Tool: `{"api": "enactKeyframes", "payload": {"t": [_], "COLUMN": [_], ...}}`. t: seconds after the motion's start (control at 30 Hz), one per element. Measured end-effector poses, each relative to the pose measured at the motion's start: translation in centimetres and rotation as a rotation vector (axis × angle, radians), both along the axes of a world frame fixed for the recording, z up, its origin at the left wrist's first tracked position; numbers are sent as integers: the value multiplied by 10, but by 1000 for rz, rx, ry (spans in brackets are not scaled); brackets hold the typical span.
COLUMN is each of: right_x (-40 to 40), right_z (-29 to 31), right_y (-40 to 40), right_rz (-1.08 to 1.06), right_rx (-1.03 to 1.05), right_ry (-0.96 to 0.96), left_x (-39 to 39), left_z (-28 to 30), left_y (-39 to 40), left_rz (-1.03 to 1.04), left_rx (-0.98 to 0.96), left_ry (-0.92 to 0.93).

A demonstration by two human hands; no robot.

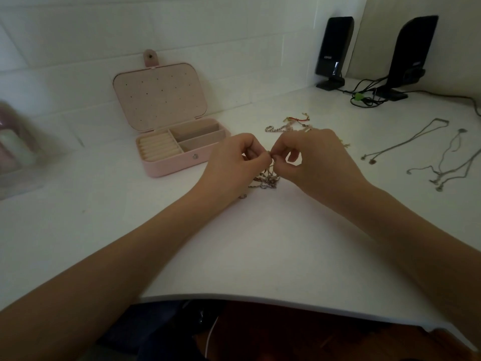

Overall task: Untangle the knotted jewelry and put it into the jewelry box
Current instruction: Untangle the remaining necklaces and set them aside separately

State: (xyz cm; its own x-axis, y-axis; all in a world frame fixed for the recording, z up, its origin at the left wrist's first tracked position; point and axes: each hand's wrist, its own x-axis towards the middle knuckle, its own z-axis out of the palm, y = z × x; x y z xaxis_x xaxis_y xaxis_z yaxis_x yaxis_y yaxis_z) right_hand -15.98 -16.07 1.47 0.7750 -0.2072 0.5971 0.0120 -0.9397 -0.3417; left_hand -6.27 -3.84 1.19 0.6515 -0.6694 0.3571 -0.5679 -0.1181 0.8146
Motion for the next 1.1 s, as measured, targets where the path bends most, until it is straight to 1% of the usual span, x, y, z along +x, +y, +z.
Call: {"api": "enactKeyframes", "payload": {"t": [0.2,0.33,0.4,0.5,0.63,0.77,0.93,1.1], "right_x": [-1,-1,-1,-1,0,-2,-5,-4], "right_z": [0,1,2,2,1,2,5,5], "right_y": [2,3,5,4,-1,-3,-3,-2], "right_rz": [24,34,31,17,0,-19,-9,11], "right_rx": [50,229,260,215,150,182,178,176], "right_ry": [34,22,29,49,25,-17,-47,-4], "left_x": [0,0,0,-1,-3,0,1,0], "left_z": [-1,-1,-1,0,1,-1,-1,1], "left_y": [0,0,0,0,1,1,0,1], "left_rz": [-6,-2,-9,-54,-118,-90,-76,-83], "left_rx": [5,33,37,61,59,32,2,3], "left_ry": [-21,-110,-129,-143,-104,-13,42,25]}}
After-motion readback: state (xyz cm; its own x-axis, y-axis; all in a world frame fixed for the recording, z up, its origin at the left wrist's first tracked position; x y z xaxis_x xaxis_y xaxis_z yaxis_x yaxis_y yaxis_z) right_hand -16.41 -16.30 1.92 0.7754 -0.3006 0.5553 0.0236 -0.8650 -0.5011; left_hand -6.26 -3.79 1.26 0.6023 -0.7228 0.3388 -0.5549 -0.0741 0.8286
